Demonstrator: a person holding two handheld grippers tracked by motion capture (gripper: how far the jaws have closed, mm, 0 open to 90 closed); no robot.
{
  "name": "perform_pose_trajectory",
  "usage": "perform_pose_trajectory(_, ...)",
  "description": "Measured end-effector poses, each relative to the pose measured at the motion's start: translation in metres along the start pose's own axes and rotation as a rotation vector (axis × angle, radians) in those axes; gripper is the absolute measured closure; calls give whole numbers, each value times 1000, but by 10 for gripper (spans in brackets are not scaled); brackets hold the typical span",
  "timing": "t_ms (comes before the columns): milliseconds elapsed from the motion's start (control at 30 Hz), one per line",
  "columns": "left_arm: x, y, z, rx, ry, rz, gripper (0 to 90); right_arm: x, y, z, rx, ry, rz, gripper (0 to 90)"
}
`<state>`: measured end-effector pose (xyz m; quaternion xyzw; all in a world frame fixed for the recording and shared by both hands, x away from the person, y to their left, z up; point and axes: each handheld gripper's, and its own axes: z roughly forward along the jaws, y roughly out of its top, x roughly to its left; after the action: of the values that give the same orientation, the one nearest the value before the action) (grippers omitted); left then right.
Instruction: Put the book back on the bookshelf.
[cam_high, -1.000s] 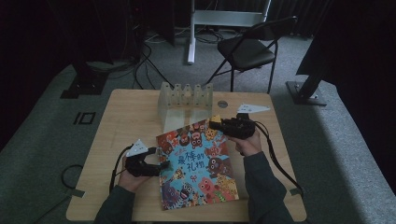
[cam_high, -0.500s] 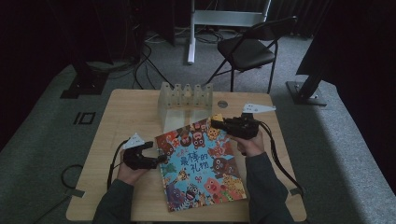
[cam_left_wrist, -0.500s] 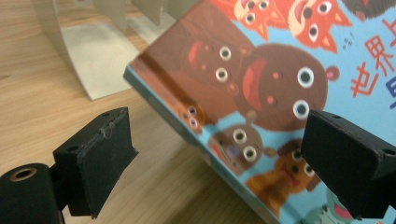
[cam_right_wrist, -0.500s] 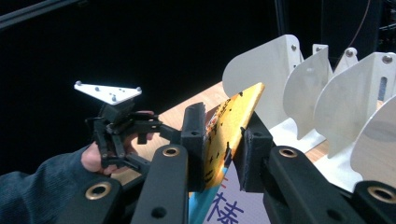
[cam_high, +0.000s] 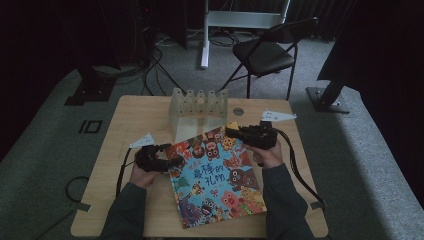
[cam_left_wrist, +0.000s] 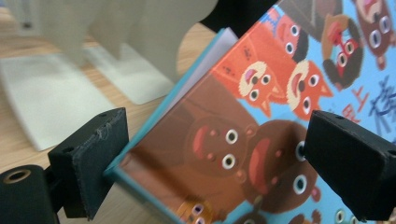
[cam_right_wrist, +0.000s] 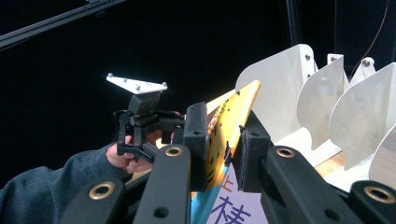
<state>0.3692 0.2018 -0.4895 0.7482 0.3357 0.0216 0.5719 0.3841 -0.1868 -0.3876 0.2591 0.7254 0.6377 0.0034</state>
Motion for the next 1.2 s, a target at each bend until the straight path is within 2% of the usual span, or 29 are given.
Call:
perform_pose_trajectory(133,0,0,3,-8,-23,-16,70,0,0,0,-3,5,-1,780)
perform_pose_trajectory(300,0,3,3,21,-35,-25,71,0,-1,0,-7,12,-2,780)
perform_pose_trajectory(333,1,4,3,27,-47,-33,74,0,-1,1,-9,13,-3,780)
perform_pose_trajectory(400,6,3,2,20,-99,-55,124,-1,-1,1,-12,20,-1,781)
perform_pose_trajectory(567,5,4,2,18,-92,-48,145,-4,-4,0,-23,25,10,782)
perform_pose_trajectory(600,4,5,2,9,-88,-51,160,-7,-6,-1,-30,32,20,783)
perform_pose_trajectory(733,3,6,-2,-27,-91,-54,232,-7,-6,-4,-28,22,9,780)
perform_pose_trajectory(800,1,8,-5,-49,-94,-51,279,-7,-5,-8,-29,20,-4,778)
perform_pose_trajectory(933,-2,13,-7,-49,-84,-36,328,-6,-4,-12,-29,15,-19,774)
perform_pose_trajectory(1000,-5,17,-9,-51,-78,-29,351,-5,-2,-15,-22,0,-54,755)
perform_pose_trajectory(1033,-5,17,-9,-53,-83,-34,367,-3,-2,-16,-11,-27,-76,743)
perform_pose_trajectory(1200,-8,20,-13,-59,-82,-27,399,4,2,-18,13,-64,-143,706)
